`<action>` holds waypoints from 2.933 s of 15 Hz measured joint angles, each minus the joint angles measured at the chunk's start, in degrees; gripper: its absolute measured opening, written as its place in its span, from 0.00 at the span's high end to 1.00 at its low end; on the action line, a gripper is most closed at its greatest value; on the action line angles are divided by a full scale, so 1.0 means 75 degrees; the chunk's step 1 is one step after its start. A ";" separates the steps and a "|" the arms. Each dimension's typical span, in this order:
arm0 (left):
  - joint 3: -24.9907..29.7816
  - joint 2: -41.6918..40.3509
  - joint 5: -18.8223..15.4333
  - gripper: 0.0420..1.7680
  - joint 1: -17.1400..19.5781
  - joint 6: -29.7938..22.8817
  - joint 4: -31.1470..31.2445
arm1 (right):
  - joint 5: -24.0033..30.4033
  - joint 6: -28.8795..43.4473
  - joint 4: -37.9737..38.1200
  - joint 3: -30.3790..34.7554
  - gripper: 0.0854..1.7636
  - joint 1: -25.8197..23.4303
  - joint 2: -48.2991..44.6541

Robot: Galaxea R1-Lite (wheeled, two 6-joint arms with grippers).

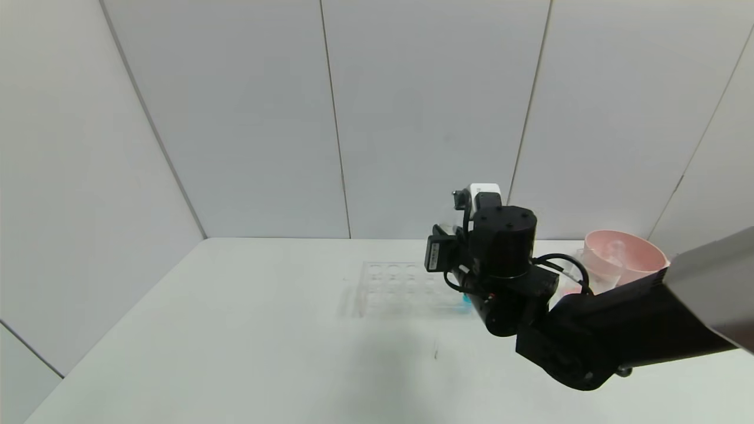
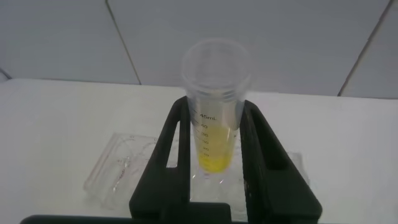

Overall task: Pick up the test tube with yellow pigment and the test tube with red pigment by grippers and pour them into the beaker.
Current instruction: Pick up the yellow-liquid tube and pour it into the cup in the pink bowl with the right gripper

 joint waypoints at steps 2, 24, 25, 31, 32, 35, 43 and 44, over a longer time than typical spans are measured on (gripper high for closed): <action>0.0000 0.0000 0.0000 0.00 0.0003 0.0000 0.0000 | 0.0005 -0.0223 0.0003 0.0102 0.73 -0.0267 -0.0364; 0.0000 0.0000 0.0000 0.00 0.0007 0.0000 0.0003 | 0.7360 -0.6045 -0.2630 0.2744 0.73 -0.7433 -0.1494; 0.0000 0.0000 0.0000 0.00 0.0007 0.0000 0.0000 | 0.7453 -0.6331 -0.2623 0.2755 0.73 -0.7436 -0.1390; 0.0000 0.0000 0.0000 0.00 0.0003 0.0000 0.0000 | 0.7747 -0.8641 -0.2583 0.2755 0.73 -0.7462 -0.0978; 0.0000 0.0000 0.0000 0.00 0.0003 0.0000 0.0000 | 0.7857 -0.9045 -0.2583 0.2755 0.73 -0.7521 -0.0944; 0.0000 0.0000 0.0000 0.00 0.0007 0.0000 0.0000 | 0.8030 -1.0094 -0.2565 0.2771 0.73 -0.7745 -0.0845; 0.0000 0.0000 0.0000 0.00 0.0007 0.0000 0.0000 | 0.7911 -1.1275 -0.2331 0.2723 0.73 -0.7726 -0.0705; 0.0000 0.0000 0.0000 0.00 0.0007 0.0000 0.0000 | 0.7839 -1.1378 -0.2318 0.2700 0.73 -0.7711 -0.0699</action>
